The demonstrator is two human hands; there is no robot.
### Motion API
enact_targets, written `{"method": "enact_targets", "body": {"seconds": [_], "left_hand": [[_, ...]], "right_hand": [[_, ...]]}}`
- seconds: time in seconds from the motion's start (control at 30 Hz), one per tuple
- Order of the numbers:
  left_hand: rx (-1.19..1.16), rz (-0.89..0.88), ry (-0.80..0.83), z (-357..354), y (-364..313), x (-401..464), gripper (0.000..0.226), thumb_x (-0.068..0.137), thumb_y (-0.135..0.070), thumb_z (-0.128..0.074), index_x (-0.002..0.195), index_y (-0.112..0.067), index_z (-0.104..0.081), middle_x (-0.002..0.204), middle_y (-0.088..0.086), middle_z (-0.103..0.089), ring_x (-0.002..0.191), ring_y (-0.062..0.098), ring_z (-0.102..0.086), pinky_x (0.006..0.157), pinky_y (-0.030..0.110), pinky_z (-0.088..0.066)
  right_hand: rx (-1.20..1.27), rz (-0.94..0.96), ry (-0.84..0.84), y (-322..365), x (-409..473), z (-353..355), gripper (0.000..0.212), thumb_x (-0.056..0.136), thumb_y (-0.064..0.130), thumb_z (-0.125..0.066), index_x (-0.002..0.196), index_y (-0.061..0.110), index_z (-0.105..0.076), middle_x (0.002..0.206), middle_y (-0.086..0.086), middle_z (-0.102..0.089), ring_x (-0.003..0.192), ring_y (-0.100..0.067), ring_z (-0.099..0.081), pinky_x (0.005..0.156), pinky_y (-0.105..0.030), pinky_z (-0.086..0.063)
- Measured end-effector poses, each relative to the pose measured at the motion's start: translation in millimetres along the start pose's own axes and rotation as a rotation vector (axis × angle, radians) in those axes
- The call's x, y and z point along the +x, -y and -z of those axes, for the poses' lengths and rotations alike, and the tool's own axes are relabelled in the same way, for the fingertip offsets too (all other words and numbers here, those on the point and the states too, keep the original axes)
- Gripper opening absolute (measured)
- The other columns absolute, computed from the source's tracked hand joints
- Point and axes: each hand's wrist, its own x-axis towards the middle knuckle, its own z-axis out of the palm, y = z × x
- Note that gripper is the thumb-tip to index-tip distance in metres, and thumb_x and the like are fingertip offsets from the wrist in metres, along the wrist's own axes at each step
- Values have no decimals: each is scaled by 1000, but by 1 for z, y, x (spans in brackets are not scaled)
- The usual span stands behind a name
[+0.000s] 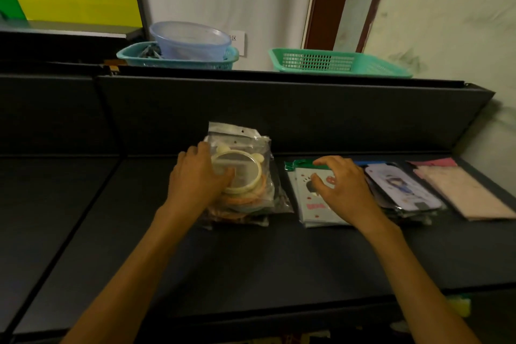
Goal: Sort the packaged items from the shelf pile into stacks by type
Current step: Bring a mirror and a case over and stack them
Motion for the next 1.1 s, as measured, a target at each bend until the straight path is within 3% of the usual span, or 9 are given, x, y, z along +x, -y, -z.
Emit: {"method": "enact_targets", "body": {"seconds": [0.17,0.37,0.53,0.83,1.1], "left_hand": [[64,-54,1,3,4,-1,60,81,-53,-58,131,-23,-42,126,7,-49,112,24,-47,91,43,-43],[120,-128,10,24,5,-9,55,87,-43,-57,136,-22,-42,131,6,-51,118,25,-44,92,40,-39],[282,-155,41,45,14,-33,62,86,-45,-57,140,-21,-38,140,6,-45,127,26,-38,101,44,-34],[359,-52,35,83,52,-71,59,91,-41,-51,144,-21,-34,143,6,-42,131,27,-34,104,47,-32],[393,-34,39,147,132,-106,59,92,-44,-48,144,-21,-31,142,4,-43,129,27,-36,100,44,-35]], "right_hand": [[30,13,18,0,6,-5,31,86,28,-62,116,21,-56,116,0,-56,110,-15,-46,96,-39,-40],[13,71,86,5,14,-7,33,88,33,-58,120,27,-52,120,4,-54,114,-11,-43,94,-26,-26],[16,104,171,24,15,-22,41,88,40,-56,127,29,-48,129,3,-50,121,-15,-40,99,-30,-25],[14,303,69,95,10,-32,32,88,31,-57,119,24,-56,122,0,-58,111,-16,-47,94,-27,-25],[-16,273,84,192,-19,-63,40,86,31,-61,123,18,-55,127,-5,-56,119,-22,-48,103,-34,-28]]}}
